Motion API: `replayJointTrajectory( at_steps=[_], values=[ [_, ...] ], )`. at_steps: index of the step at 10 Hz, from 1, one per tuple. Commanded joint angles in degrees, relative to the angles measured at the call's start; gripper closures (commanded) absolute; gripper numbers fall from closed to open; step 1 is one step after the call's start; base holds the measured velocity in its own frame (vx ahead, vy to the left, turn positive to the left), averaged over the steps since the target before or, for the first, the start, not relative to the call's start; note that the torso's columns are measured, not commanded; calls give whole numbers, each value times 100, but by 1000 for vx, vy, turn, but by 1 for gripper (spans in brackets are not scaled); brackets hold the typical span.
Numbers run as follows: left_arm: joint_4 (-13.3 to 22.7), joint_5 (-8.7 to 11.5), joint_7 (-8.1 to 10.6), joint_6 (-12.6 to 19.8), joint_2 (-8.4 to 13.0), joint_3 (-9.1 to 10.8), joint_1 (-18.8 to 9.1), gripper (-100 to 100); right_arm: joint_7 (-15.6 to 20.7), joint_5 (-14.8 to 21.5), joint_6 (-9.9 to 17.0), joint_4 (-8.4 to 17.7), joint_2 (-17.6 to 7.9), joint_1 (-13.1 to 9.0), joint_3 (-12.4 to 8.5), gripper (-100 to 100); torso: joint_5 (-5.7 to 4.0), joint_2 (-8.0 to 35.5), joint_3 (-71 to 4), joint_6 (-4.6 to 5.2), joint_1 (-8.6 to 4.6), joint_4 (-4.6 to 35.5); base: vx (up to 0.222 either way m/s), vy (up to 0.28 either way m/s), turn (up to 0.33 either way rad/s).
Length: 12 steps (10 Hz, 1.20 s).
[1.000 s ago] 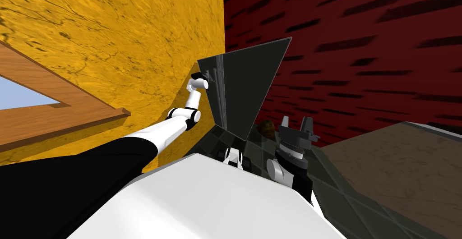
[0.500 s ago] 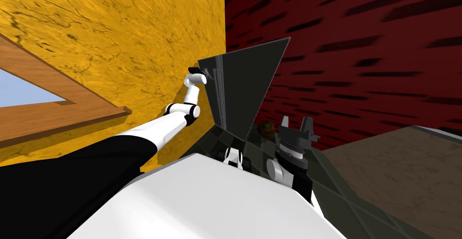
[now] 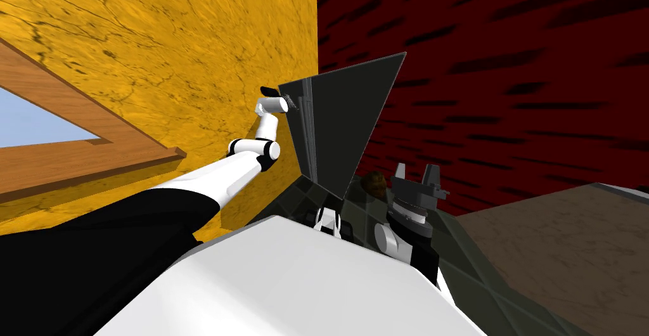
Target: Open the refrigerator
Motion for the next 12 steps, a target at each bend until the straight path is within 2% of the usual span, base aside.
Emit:
replayJointTrajectory(
  at_steps=[1, 2, 3, 6, 7, 8, 9, 12],
  values=[
    [282, 5, 97, 150, 75, 71, -402, -100, 0, 0, 0, 0, 0, 0, 0, 0, -2, -4, -3, -2, -9, -2, 22, -76, 47],
    [282, 5, 97, 150, 75, 71, -402, -100, 0, 0, 0, 0, 0, 0, 0, 0, -11, -7, -6, 9, -16, 5, 13, -32, 11],
    [540, -5, 165, 302, 127, 129, -582, -100, 0, 0, 0, 0, 0, 0, 0, 0, -16, 1, 1, 21, -23, 6, 20, -33, 27],
    [540, -5, 165, 302, 127, 129, -644, -100, 0, 0, 0, 0, 0, 0, 0, 0, -16, 6, 2, 16, -25, 5, 9, -29, 17],
    [781, -18, 226, 443, 172, 184, -836, -100, 0, 0, 0, 0, 0, 0, 0, 0, -20, 5, 1, 20, -28, 9, 6, -36, 29],
    [781, -18, 226, 443, 172, 184, -866, -100, 0, 0, 0, 0, 0, 0, 0, 0, -22, 4, 3, 14, -41, 8, 22, -48, 43],
    [1004, -34, 281, 572, 210, 235, -1061, -100, 0, 0, 0, 0, 0, 0, 0, 0, -25, 2, 1, 16, -44, 9, 27, -74, 46],
    [1208, -51, 328, 689, 241, 283, -1251, -100, 0, 0, 0, 0, 0, 0, 0, 0, -33, 17, 13, 33, -71, 6, 19, -55, 33]
  ],
)
